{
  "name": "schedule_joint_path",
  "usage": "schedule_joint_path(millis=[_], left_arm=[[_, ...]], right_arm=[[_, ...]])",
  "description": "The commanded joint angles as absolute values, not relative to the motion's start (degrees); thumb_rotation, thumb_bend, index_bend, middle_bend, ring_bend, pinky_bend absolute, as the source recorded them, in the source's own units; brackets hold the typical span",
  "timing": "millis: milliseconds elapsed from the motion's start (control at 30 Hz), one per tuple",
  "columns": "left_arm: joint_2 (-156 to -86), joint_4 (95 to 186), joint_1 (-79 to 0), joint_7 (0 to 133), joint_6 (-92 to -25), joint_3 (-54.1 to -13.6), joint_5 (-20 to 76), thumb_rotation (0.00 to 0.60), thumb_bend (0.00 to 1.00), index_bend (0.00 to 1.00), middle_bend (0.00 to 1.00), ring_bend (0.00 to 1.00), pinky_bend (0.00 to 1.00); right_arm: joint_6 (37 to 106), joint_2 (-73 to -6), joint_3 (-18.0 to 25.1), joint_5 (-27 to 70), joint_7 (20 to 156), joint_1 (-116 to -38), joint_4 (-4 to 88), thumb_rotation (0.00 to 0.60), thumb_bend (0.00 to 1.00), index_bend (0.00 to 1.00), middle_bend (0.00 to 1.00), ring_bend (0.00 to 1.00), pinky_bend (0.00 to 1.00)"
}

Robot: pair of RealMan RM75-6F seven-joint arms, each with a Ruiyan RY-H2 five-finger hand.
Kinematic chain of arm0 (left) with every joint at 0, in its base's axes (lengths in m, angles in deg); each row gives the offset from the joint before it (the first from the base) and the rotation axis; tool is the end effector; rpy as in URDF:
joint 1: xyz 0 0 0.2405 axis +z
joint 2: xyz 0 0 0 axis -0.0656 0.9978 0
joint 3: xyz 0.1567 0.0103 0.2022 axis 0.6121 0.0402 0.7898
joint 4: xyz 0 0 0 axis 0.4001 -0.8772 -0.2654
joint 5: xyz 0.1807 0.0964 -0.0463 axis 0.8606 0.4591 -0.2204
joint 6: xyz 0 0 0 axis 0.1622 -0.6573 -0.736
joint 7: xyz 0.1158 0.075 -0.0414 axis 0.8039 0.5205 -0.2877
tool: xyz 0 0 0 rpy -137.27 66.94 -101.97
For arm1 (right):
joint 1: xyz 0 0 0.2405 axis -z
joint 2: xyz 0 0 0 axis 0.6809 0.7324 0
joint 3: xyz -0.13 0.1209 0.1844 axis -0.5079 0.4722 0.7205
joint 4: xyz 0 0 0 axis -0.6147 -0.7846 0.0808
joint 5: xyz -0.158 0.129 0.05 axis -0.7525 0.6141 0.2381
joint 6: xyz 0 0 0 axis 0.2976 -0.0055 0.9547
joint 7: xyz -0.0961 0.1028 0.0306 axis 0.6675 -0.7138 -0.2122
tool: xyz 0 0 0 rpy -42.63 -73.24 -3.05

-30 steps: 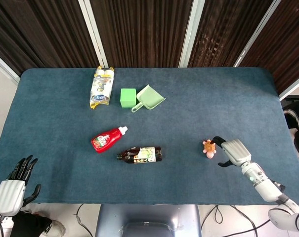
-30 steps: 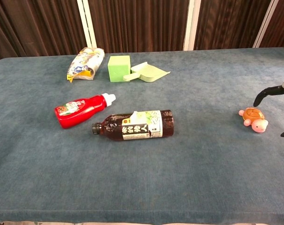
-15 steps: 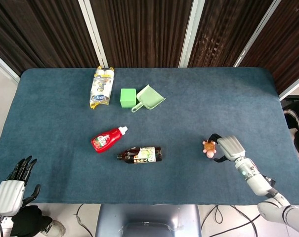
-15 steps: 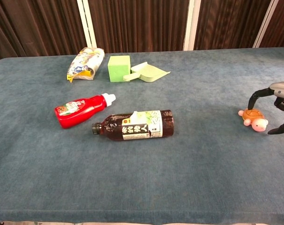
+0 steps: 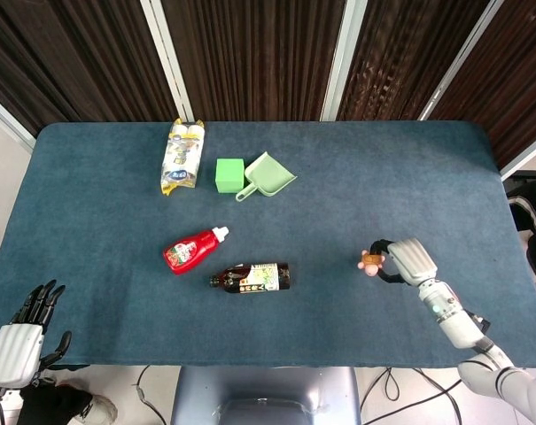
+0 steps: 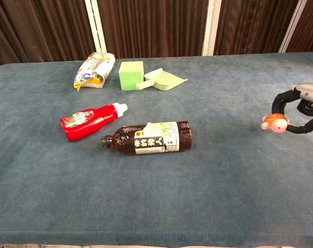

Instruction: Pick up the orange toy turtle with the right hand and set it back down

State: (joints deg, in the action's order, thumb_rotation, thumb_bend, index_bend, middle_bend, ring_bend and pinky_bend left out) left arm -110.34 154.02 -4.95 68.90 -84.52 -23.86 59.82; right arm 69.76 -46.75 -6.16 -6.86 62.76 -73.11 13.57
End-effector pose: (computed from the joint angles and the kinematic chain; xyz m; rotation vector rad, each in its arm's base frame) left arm -0.3125 0.1438 0.1169 -1.4486 -0.8730 -0.9286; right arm -0.3193 -0.3352 0.0353 1.7775 -0.9967 0.9206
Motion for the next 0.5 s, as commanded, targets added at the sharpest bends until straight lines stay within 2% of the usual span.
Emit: schedule_joint_path(millis=[33, 233, 367, 400, 467, 500], left_arm=[[-110.4, 154.0, -5.0, 69.0, -84.4, -23.9, 59.8, 0.6, 0.4, 0.0, 0.02, 0.04, 0.32], [-110.4, 154.1, -5.0, 69.2, -84.3, -23.8, 59.9, 0.6, 0.4, 0.0, 0.02, 0.04, 0.32], [-110.4, 154.2, -5.0, 69.3, -84.2, -23.9, 59.8, 0.6, 0.4, 0.0, 0.02, 0.04, 0.32], [-110.4, 154.2, -5.0, 69.3, -84.2, -23.9, 59.8, 0.6, 0.4, 0.0, 0.02, 0.04, 0.32], [-110.4, 154.1, -5.0, 69.3, -84.2, -23.9, 59.7, 0.6, 0.4, 0.01, 0.02, 0.04, 0.32], [-110.4, 154.1, -4.9, 69.2, -84.2, -23.9, 59.7, 0.6, 0.4, 0.01, 0.02, 0.04, 0.32]], right_arm=[[71.2, -47.3, -6.3, -7.3, 61.3, -72.7, 12.5, 0.6, 1.0, 0.8, 0.62, 1.0, 0.97], [71.8, -46.8, -6.7, -7.2, 61.6, -72.4, 12.9, 0.6, 1.0, 0.79, 0.63, 1.0, 0.97], [68.6, -45.1, -7.5, -6.3, 63.7, -72.6, 14.9, 0.6, 1.0, 0.76, 0.63, 1.0, 0.97], [66.3, -43.7, -7.8, -5.6, 65.4, -72.7, 16.8, 0.6, 1.0, 0.72, 0.62, 0.99, 0.97], [63.8, -40.9, -8.0, -4.4, 68.2, -72.8, 21.1, 0.6, 0.98, 0.56, 0.51, 0.96, 0.94], [63.8, -39.3, -7.9, -3.8, 69.7, -72.5, 24.1, 0.6, 0.92, 0.48, 0.44, 0.95, 0.93]])
